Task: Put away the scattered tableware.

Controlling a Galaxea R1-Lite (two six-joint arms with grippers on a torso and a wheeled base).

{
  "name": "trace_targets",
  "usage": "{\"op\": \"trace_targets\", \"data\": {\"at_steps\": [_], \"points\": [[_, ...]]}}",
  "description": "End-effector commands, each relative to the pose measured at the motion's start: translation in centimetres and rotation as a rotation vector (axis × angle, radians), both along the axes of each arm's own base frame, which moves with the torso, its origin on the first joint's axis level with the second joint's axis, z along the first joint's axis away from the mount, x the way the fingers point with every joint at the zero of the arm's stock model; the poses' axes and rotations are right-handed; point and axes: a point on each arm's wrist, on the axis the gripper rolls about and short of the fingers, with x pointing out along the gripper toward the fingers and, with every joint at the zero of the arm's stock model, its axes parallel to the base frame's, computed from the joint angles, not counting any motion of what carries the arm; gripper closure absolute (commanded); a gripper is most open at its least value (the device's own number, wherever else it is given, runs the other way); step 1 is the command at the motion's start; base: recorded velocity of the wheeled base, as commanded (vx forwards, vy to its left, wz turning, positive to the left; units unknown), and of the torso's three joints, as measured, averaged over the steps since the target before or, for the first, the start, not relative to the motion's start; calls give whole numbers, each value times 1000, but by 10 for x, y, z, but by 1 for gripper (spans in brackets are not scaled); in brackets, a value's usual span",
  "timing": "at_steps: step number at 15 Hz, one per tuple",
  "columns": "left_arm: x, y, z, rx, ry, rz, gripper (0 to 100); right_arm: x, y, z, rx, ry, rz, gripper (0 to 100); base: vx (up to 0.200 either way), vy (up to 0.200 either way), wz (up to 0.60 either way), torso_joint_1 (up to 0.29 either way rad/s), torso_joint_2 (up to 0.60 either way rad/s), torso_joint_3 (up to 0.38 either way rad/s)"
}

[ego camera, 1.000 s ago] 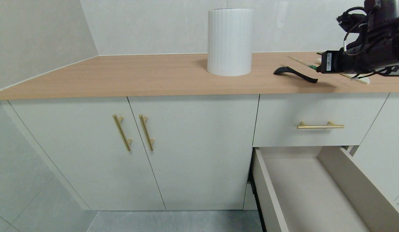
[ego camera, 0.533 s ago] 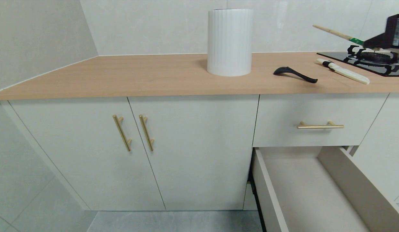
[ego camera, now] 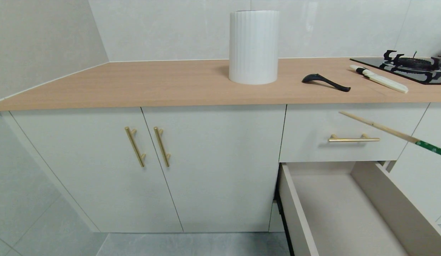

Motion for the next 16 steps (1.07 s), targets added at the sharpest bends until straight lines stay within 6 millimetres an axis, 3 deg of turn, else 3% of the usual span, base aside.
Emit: {"op": "trace_targets", "data": {"at_steps": [1,4,5,6,9,12,16], "points": [[0,0,0,0,-1,1,0,-17,-2,-14,-11,21,47,100,0,0,0,0,0,0],[0,0,0,0,0,1,0,11,3,-33,-55,220,56,100,0,0,0,0,0,0],[0,0,0,0,0,1,0,11,3,-33,-55,220,56,100,0,0,0,0,0,0],[0,0,0,0,0,1,0,34,7,-49,-77,371,57,100,0,0,0,0,0,0],[0,0,0,0,0,1,0,73,14,-78,-104,564,53,100,0,0,0,0,0,0],[0,0,0,0,0,1,0,120,22,-124,-110,792,20,100,0,0,0,0,0,0],[0,0,0,0,0,1,0,166,29,-170,-44,789,-80,100,0,0,0,0,0,0]]}}
